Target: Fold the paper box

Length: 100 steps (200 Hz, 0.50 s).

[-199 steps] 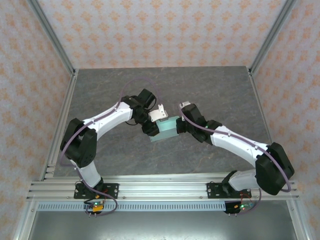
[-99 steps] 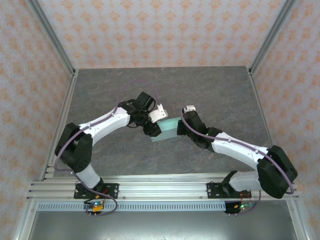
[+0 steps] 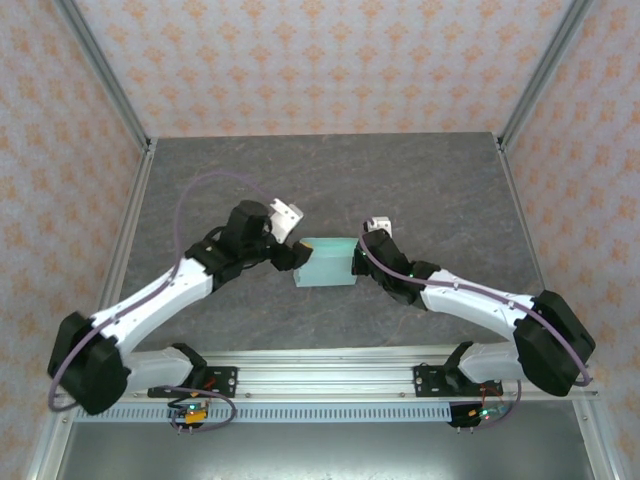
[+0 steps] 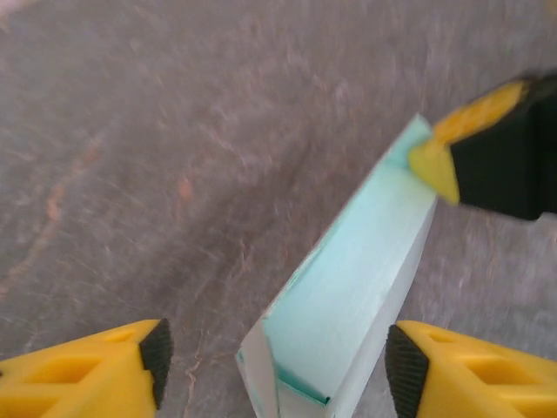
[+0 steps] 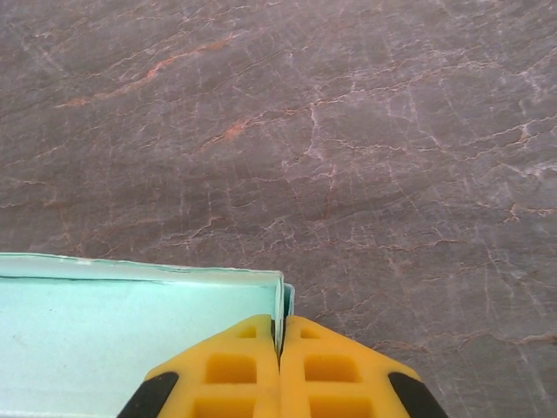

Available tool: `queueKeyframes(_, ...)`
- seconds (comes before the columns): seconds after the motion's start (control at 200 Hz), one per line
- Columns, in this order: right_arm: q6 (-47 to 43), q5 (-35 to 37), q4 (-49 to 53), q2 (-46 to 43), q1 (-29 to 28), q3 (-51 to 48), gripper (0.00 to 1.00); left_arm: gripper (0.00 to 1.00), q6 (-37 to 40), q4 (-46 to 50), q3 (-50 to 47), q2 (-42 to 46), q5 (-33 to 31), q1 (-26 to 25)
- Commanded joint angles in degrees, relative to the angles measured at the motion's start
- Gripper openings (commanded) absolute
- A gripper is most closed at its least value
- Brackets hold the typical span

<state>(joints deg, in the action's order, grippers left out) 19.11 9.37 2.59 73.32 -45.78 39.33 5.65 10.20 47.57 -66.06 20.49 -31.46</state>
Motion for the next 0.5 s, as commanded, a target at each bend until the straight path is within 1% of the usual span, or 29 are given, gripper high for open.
queueKeyframes(0.0,0.5,5.5,2.3,-0.5,-1.2,-0.3,0.00,0.84,-10.9,-6.5,-3.5,6.9,-5.8,0.2)
queueKeyframes(0.06,0.7,6.9,2.0,-0.5,-1.9,-0.3,0.00,0.88,-16.1,-5.6,-5.1,10.1,-10.4,0.2)
queueKeyframes(0.125,0.6,8.5,1.7,-0.1,-2.9,-0.3,0.00,0.88,-22.1,-2.9,-6.1,12.1,-15.0,0.3)
queueKeyframes(0.185,0.6,9.7,1.7,0.2,-3.4,-0.2,0.00,0.82,-27.5,0.3,-5.8,12.1,-17.9,0.3)
queueKeyframes(0.24,0.7,10.2,1.3,0.5,-3.6,-0.2,0.00,0.76,-29.8,1.8,-5.5,11.0,-16.8,0.2)
queueKeyframes(0.255,0.7,10.3,1.3,0.6,-3.6,-0.1,0.00,0.74,-30.0,1.9,-5.5,10.6,-16.2,0.2)
queueKeyframes(0.325,0.7,10.5,1.1,0.7,-3.6,-0.1,0.00,0.54,-28.1,1.6,-5.5,8.3,-15.7,-0.5)
queueKeyframes(0.37,0.7,10.6,1.2,0.8,-3.7,0.0,0.00,0.46,-26.3,1.6,-5.2,6.3,-16.1,-1.0)
queueKeyframes(0.42,0.6,10.6,1.3,0.8,-3.7,0.1,0.00,0.42,-23.9,2.4,-4.4,3.9,-16.3,-2.0)
queueKeyframes(0.496,0.6,10.9,1.5,0.9,-3.7,0.3,0.00,0.43,-19.8,3.6,-2.8,0.3,-15.8,-4.3)
